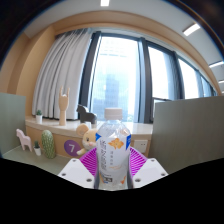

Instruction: Pour water

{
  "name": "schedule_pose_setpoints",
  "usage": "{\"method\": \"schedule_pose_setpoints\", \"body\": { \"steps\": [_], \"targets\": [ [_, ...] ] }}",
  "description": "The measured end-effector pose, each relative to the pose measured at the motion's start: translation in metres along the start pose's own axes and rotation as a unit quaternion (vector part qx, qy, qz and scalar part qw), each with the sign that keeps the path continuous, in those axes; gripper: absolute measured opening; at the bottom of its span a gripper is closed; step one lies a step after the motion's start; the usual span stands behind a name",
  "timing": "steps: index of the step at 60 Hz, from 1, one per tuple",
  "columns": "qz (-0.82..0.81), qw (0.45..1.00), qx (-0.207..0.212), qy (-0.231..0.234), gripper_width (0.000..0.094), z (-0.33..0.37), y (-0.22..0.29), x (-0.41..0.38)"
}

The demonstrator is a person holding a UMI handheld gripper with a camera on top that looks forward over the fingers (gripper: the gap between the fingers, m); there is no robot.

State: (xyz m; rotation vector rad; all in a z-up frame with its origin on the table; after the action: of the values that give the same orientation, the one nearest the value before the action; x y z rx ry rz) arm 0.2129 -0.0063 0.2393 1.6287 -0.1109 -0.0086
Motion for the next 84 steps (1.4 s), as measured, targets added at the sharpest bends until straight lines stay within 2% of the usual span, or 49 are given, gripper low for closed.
{"method": "schedule_pose_setpoints", "body": {
  "steps": [9,21,29,36,48,50,55,57,69,84],
  "targets": [
    [-0.044,0.998,-0.037,0.009,0.0377,0.003,-0.049,0.02],
    [-0.059,0.996,-0.064,0.012,0.0377,0.0,-0.102,0.019],
    [-0.065,0.995,-0.067,0.022,0.0386,0.002,-0.119,0.015],
    [-0.042,0.997,-0.053,0.026,0.0387,0.004,-0.121,0.013],
    [-0.045,0.997,-0.062,0.02,0.0526,0.002,-0.122,0.014],
    [-0.051,0.996,-0.072,0.018,0.0576,0.004,-0.124,0.013],
    [-0.068,0.993,-0.098,0.003,0.0783,0.013,-0.13,0.017],
    [-0.073,0.992,-0.101,-0.001,0.0821,0.02,-0.131,0.019],
    [-0.09,0.989,-0.12,-0.006,0.0819,0.081,-0.138,0.008],
    [-0.043,0.987,-0.154,0.03,0.0824,0.166,-0.15,-0.057]
  ]
}}
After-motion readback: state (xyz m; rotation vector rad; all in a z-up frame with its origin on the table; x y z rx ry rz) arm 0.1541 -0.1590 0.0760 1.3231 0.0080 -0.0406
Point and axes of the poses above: the point between the fingertips, and its own axes, seen from behind it with the camera up: x to the right, y up, z backward, against the way the camera looks, the point moved 6 cm from there along z, backward, against the way the camera looks, and after that the axes turned 5 degrees about x, right-handed, at the moved point
